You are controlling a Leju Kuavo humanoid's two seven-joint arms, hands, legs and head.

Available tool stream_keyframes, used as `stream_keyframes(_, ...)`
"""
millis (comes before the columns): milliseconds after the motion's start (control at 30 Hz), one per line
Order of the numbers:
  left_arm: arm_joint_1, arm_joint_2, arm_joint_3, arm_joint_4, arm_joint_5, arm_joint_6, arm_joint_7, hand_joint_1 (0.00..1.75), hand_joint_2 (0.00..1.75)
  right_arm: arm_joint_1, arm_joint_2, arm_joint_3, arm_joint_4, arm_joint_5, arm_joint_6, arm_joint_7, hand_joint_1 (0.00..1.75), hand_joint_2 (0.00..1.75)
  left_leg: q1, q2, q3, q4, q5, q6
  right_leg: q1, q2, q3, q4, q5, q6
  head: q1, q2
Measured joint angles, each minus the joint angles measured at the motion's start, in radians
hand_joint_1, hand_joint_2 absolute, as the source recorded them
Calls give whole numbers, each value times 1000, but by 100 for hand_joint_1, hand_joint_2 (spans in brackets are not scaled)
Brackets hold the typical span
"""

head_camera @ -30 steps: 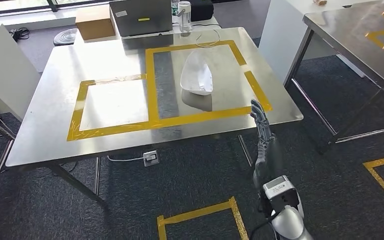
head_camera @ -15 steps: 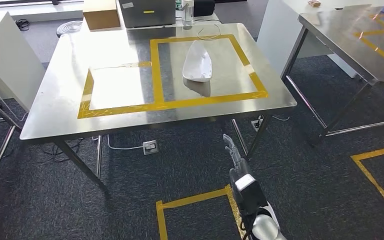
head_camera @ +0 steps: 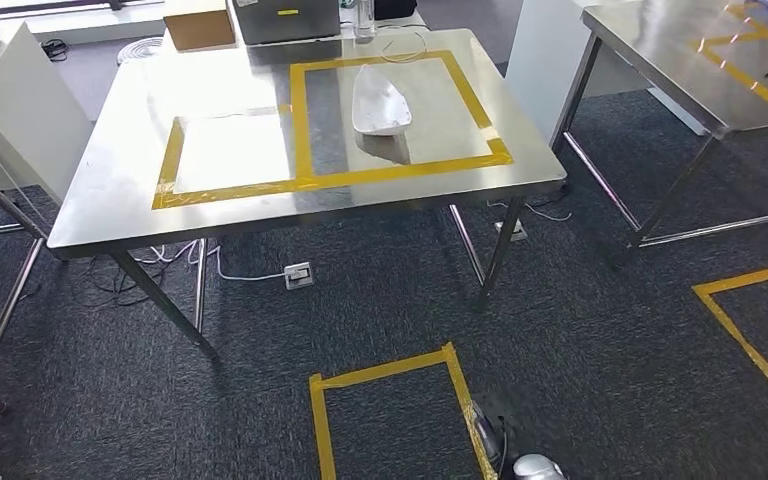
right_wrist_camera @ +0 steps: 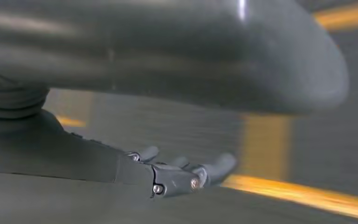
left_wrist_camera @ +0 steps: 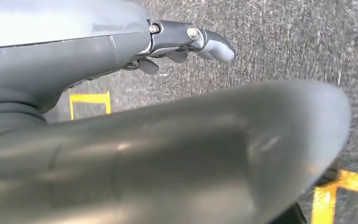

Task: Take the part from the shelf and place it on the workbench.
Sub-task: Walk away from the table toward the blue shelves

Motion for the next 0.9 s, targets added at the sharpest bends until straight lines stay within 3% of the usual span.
stream_keyframes(33,-4,-1,-7,0,2,0,1,0,0,11,6,-14,15,-35,-35,70,0,0,1,0,-9,64,-46,-5,0,-4,-16,2,12,-1,-1,0)
stream_keyframes(67,-6,-2,-12,0,9,2,8,0,0,22,13,-35,28,-74,-64,97,0,0,3,0,-12,120,-68,-9,0,-6,-33,5,23,0,-1,0)
stream_keyframes(100,-6,-2,-13,0,19,5,21,0,0,30,22,-64,37,-104,-77,88,0,0,3,0,-2,151,-64,-11,-1,-6,-51,10,34,1,-1,0)
stream_keyframes(133,-4,-1,-13,0,28,11,41,0,0,35,30,-93,46,-120,-76,59,0,0,4,0,23,148,-42,-13,-2,-4,-69,17,44,3,-1,0)
stream_keyframes(167,0,1,-12,0,34,18,70,0,0,37,36,-116,54,-121,-62,26,0,0,4,0,67,109,-17,-13,-3,-2,-87,24,54,6,-1,0)
stream_keyframes(200,3,2,-12,0,35,27,103,0,0,39,41,-130,60,-111,-45,-5,0,0,4,-1,120,43,-9,-12,-3,1,-103,32,62,11,-1,0)
stream_keyframes(267,10,6,-12,1,28,44,155,0,0,42,44,-139,70,-74,-10,-71,0,0,0,-4,206,-84,-29,-1,-3,3,-122,44,75,23,0,0)
stream_keyframes(333,18,10,-12,1,16,58,164,0,0,42,45,-139,79,-40,15,-144,0,87,-6,-7,223,-125,-43,17,-3,3,-126,44,92,37,1,0)
stream_keyframes(400,26,13,-12,1,6,72,141,0,0,37,45,-139,88,-20,19,-180,0,175,-5,-3,205,-125,-24,39,-6,4,-132,46,93,50,-2,0)
stream_keyframes(433,27,16,-12,1,2,78,126,0,0,36,45,-138,92,-14,15,-178,0,175,-4,0,194,-127,-12,49,-8,6,-141,64,67,55,-2,0)
stream_keyframes(467,27,18,-12,0,-2,84,111,0,0,35,46,-137,95,-8,8,-168,0,175,-3,2,179,-129,2,57,-9,7,-153,100,22,59,-2,0)
stream_keyframes(533,26,23,-12,-2,-6,91,87,0,0,32,47,-133,98,4,-2,-146,0,175,-5,3,147,-128,28,63,-9,8,-180,219,-86,63,-1,0)
stream_keyframes(567,25,24,-12,-2,-10,92,79,0,0,31,47,-131,99,9,-4,-140,0,175,-7,4,131,-126,42,62,-9,9,-185,278,-115,63,-1,0)
stream_keyframes(600,23,26,-12,-3,-17,93,75,0,0,30,47,-128,99,14,-3,-139,0,175,-8,5,114,-124,55,62,-9,9,-180,315,-117,62,-1,0)
stream_keyframes(633,21,26,-14,-3,-28,93,77,0,0,30,47,-126,99,17,0,-146,0,175,-9,6,97,-120,68,60,-8,9,-159,320,-97,61,-1,0)
stream_keyframes(667,17,27,-19,-3,-44,94,81,0,0,29,47,-124,100,19,5,-158,0,175,-9,6,79,-117,80,58,-7,9,-119,289,-67,57,-1,0)
stream_keyframes(700,11,27,-25,-3,-64,96,88,0,0,28,47,-123,99,20,11,-174,0,175,-9,7,64,-113,91,56,-5,10,-64,225,-49,51,-1,0)
stream_keyframes(733,5,26,-35,-3,-84,99,94,0,0,25,47,-122,99,18,16,-188,0,175,-10,7,53,-110,101,52,-1,10,-4,144,-51,45,-1,0)
stream_keyframes(800,-9,25,-56,-3,-112,104,95,0,0,20,47,-122,100,11,22,-197,0,175,-8,7,45,-111,122,41,6,10,66,30,-74,33,-1,0)
stream_keyframes(833,-15,23,-63,-3,-116,105,91,0,0,17,47,-122,100,7,22,-190,0,175,-7,7,45,-116,132,34,10,10,71,11,-78,28,0,0)
stream_keyframes(900,-24,18,-71,-3,-107,102,80,0,0,14,49,-122,104,1,21,-153,0,175,-5,6,40,-121,141,21,9,8,57,4,-57,15,1,0)
